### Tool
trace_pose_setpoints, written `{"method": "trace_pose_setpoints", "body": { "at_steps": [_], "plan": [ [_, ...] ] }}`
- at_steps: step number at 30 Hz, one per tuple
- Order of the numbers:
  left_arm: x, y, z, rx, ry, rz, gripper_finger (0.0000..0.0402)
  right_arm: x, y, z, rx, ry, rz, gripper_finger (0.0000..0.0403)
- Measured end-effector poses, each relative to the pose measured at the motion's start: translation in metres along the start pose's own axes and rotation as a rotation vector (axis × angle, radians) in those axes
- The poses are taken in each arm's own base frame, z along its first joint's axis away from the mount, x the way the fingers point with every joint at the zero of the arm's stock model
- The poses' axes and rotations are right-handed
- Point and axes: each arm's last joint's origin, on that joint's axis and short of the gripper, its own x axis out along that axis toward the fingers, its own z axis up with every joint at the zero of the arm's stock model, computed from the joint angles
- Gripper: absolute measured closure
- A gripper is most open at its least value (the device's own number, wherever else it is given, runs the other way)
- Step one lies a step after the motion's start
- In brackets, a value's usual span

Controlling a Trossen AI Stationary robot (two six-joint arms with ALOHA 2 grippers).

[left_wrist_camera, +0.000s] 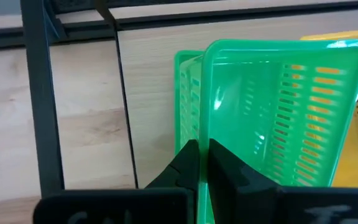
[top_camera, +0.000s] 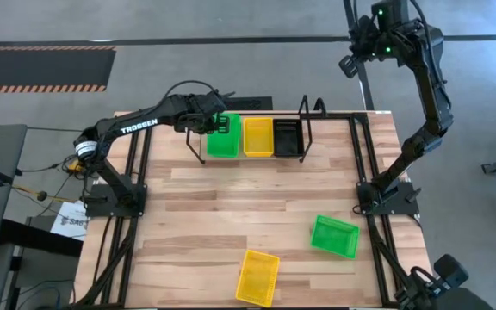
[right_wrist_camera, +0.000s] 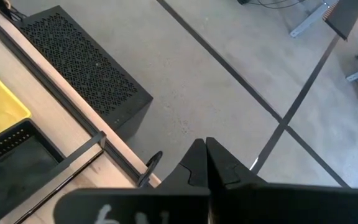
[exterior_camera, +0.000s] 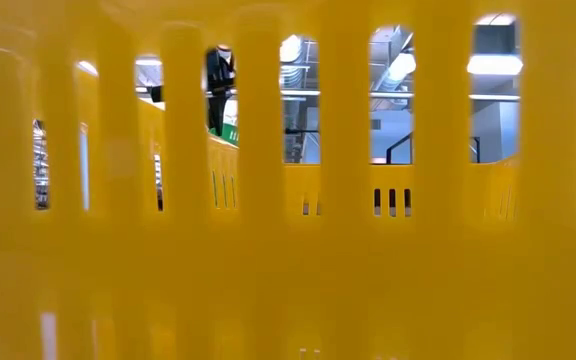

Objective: Stack baskets on shelf by color
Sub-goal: Stack the bottom green bin on the top of the other green bin on the shelf

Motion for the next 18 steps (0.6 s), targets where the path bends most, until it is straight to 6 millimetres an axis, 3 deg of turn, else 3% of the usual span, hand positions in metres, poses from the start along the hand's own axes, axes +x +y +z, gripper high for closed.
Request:
{"method": "trace_pose_setpoints", "body": {
  "at_steps": [10, 18],
  "plan": [
    [0.004, 0.004, 0.013, 0.104, -0.010, -0.052, 0.0401, 0.000, 0.001, -0.001, 0.054, 0.011, 0.006, 0.0402],
    [0.008, 0.015, 0.023, 0.155, 0.039, -0.074, 0.0401, -0.002, 0.015, 0.000, 0.074, 0.036, 0.057, 0.0402]
  ]
}}
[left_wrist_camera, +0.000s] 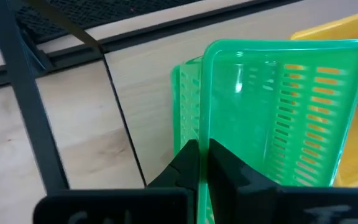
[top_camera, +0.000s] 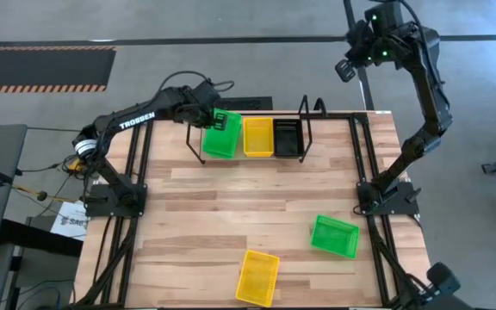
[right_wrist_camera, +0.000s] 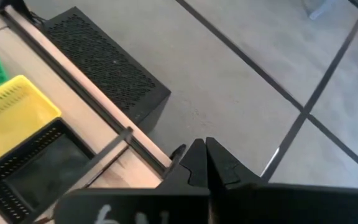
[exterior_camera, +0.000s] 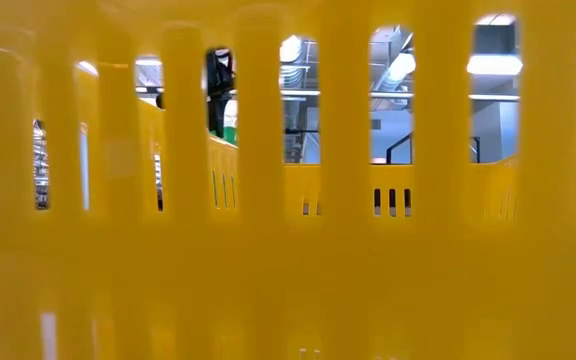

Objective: Stack baskets on shelf by color
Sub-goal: Stack the bottom green bin on the top of the other green bin on the shelf

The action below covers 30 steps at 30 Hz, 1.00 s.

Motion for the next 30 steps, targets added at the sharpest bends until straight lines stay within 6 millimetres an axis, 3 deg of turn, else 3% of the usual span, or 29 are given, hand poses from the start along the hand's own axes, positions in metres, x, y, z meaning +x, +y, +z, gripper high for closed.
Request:
{"method": "trace_pose_setpoints", "body": {
  "at_steps": [13, 20, 30],
  "plan": [
    [0.040, -0.006, -0.002, 0.119, 0.170, -0.037, 0.0401, -0.003, 0.020, 0.007, -0.007, -0.032, 0.049, 0.0402],
    [0.039, -0.009, 0.002, 0.194, 0.128, -0.055, 0.0393, -0.003, 0.020, 0.006, -0.007, -0.029, 0.042, 0.0402],
    [0.020, -0.016, 0.017, 0.202, 0.049, -0.090, 0.0323, -0.003, 0.020, 0.005, -0.019, -0.018, 0.044, 0.0402]
  ]
}}
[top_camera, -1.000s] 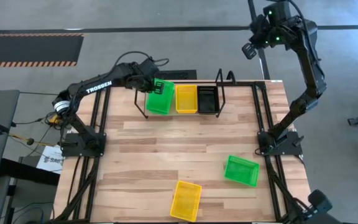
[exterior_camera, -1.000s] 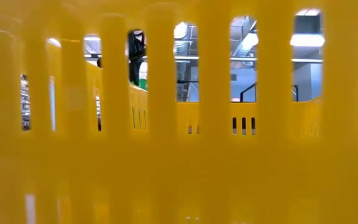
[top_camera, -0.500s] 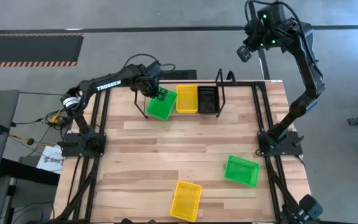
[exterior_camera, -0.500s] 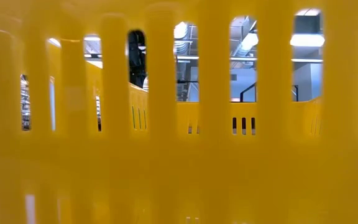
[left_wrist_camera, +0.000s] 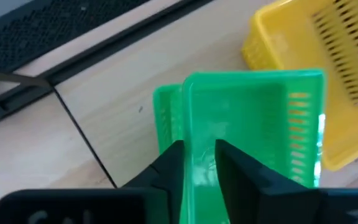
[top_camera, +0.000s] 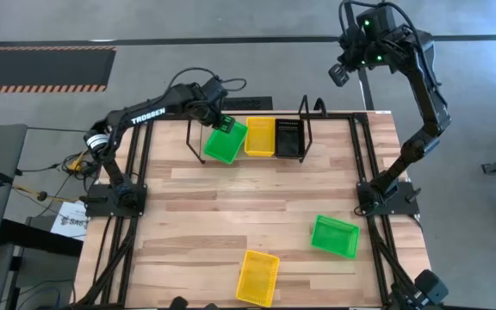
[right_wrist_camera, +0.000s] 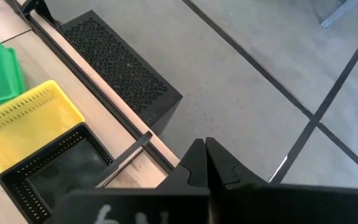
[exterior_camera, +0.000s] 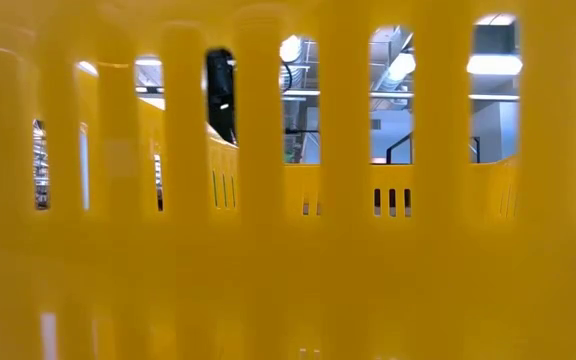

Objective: Stack baskets on shelf by color
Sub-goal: Stack the bottom green bin on the top of the other green bin on the shelf

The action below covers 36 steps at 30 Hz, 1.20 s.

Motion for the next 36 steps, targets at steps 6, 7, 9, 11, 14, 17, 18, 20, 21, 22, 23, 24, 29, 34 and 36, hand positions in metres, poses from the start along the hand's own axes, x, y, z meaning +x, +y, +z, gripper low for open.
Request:
{"method": "trace_pose_setpoints", "body": {
  "at_steps": [6, 7, 9, 11, 14, 17, 18, 20, 21, 22, 23, 24, 29, 34, 36],
  "plan": [
    [-0.015, -0.004, 0.007, -0.016, -0.021, -0.024, 0.0298, 0.000, 0.000, -0.001, -0.017, 0.015, 0.004, 0.0402],
    [-0.019, -0.004, 0.009, -0.018, -0.023, -0.023, 0.0296, 0.000, 0.000, -0.002, -0.018, 0.019, 0.005, 0.0402],
    [-0.027, -0.004, 0.011, -0.018, -0.030, -0.009, 0.0296, 0.000, 0.001, -0.003, -0.020, 0.026, 0.007, 0.0402],
    [-0.034, -0.005, 0.013, -0.019, -0.034, 0.006, 0.0296, 0.000, 0.001, -0.003, -0.022, 0.030, 0.008, 0.0402],
    [-0.044, -0.011, 0.012, -0.029, -0.034, -0.008, 0.0295, 0.000, 0.001, -0.003, -0.023, 0.032, 0.009, 0.0402],
    [-0.051, -0.026, 0.002, 0.019, 0.018, -0.034, 0.0300, 0.000, 0.001, -0.004, -0.027, 0.043, 0.011, 0.0403],
    [-0.053, -0.033, -0.006, 0.052, 0.049, -0.031, 0.0304, 0.000, 0.001, -0.004, -0.028, 0.045, 0.012, 0.0403],
    [-0.055, -0.046, -0.026, 0.158, 0.138, 0.004, 0.0318, 0.000, 0.001, -0.004, -0.029, 0.046, 0.012, 0.0403],
    [-0.056, -0.053, -0.036, 0.232, 0.179, 0.033, 0.0328, 0.000, 0.001, -0.004, -0.030, 0.046, 0.012, 0.0403],
    [-0.058, -0.060, -0.048, 0.304, 0.211, 0.068, 0.0339, 0.000, 0.001, -0.004, -0.030, 0.046, 0.012, 0.0403],
    [-0.058, -0.068, -0.059, 0.372, 0.235, 0.097, 0.0353, 0.000, 0.001, -0.004, -0.030, 0.046, 0.012, 0.0403],
    [-0.057, -0.075, -0.071, 0.436, 0.260, 0.116, 0.0369, 0.000, 0.001, -0.004, -0.031, 0.046, 0.013, 0.0403],
    [-0.049, -0.103, -0.110, 0.656, 0.298, 0.086, 0.0397, 0.000, 0.001, -0.004, -0.031, 0.038, 0.011, 0.0402],
    [-0.027, -0.114, -0.129, 0.733, 0.306, -0.009, 0.0401, 0.000, 0.002, -0.003, -0.027, 0.028, 0.012, 0.0402],
    [-0.017, -0.110, -0.134, 0.736, 0.334, 0.008, 0.0401, 0.000, 0.002, -0.003, -0.026, 0.028, 0.012, 0.0402]
  ]
}}
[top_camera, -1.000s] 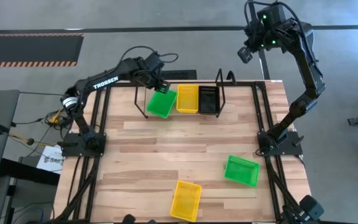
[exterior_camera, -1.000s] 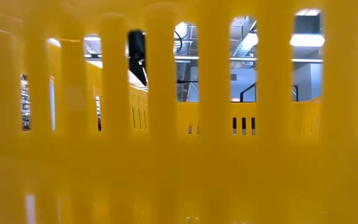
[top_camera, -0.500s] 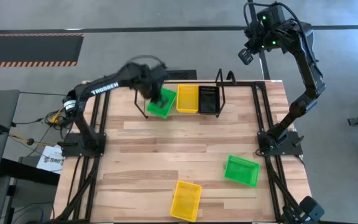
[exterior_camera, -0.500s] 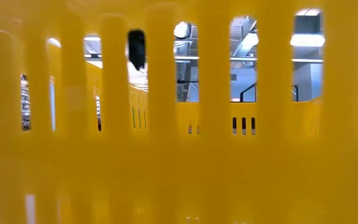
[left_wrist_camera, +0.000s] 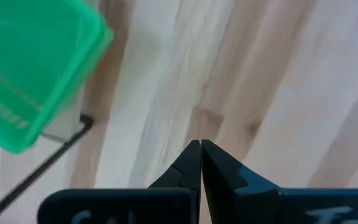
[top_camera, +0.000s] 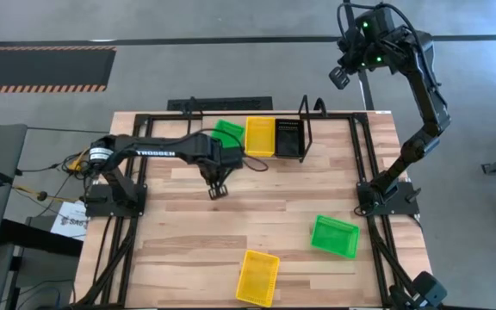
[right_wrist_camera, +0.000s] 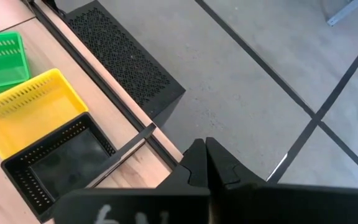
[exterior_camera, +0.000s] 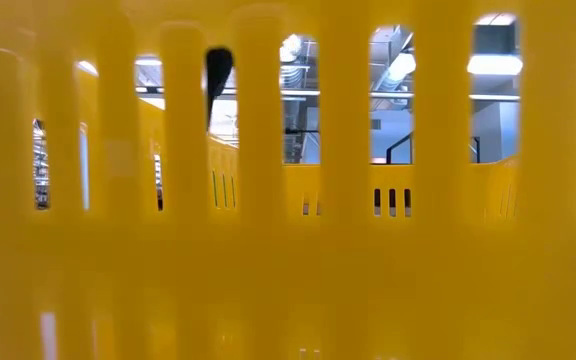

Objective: Stack baskets on shelf by color
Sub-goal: Stack the bottom green bin on the top of the other green bin on the shelf

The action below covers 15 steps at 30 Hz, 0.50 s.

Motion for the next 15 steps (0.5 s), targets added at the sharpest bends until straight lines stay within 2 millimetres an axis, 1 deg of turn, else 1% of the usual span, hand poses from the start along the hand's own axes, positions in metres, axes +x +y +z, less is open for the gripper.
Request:
{"method": "trace_pose_setpoints", "body": {
  "at_steps": [3, 5, 9, 11, 15],
  "plan": [
    [0.012, 0.005, -0.004, -0.006, 0.025, 0.069, 0.0401, 0.000, 0.000, 0.000, 0.000, 0.000, 0.000, 0.0402],
    [0.016, 0.010, -0.005, -0.014, 0.032, 0.108, 0.0401, 0.000, 0.000, 0.000, 0.001, 0.000, 0.000, 0.0402],
    [0.022, 0.018, -0.002, -0.043, 0.011, 0.105, 0.0401, 0.000, 0.000, 0.000, 0.001, 0.000, 0.000, 0.0402],
    [0.024, 0.020, 0.000, -0.036, -0.010, 0.077, 0.0401, 0.000, 0.000, 0.000, 0.001, 0.001, 0.000, 0.0402],
    [0.029, 0.022, 0.001, -0.021, -0.021, 0.077, 0.0401, 0.000, 0.000, 0.000, 0.003, 0.001, 0.000, 0.0402]
  ]
}}
